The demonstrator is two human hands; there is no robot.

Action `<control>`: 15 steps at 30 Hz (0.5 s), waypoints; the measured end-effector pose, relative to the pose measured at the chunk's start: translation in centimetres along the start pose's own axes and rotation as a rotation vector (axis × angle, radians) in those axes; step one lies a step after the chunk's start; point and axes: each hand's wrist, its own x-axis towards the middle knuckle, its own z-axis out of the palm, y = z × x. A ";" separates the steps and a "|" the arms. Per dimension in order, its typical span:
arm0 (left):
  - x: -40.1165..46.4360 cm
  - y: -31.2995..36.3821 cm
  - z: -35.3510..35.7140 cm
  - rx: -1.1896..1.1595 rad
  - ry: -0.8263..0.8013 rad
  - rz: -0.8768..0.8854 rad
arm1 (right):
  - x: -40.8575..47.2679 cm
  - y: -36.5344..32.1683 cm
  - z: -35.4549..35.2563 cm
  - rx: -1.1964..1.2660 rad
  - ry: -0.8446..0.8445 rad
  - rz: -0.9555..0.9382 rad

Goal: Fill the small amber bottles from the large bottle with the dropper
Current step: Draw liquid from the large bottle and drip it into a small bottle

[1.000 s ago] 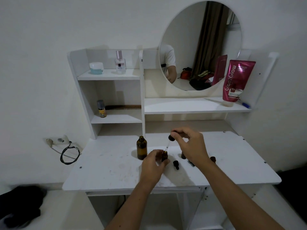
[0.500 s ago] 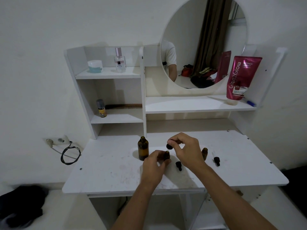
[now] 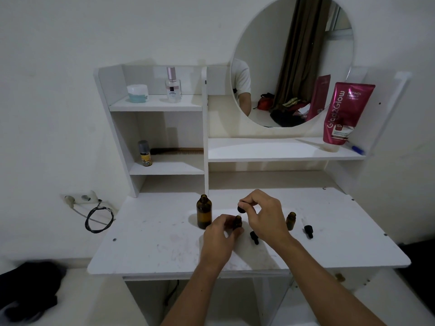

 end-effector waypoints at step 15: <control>-0.6 -0.1 -0.3 0.024 -0.040 0.026 | 0.0 -0.7 -1.4 -0.001 -0.106 0.007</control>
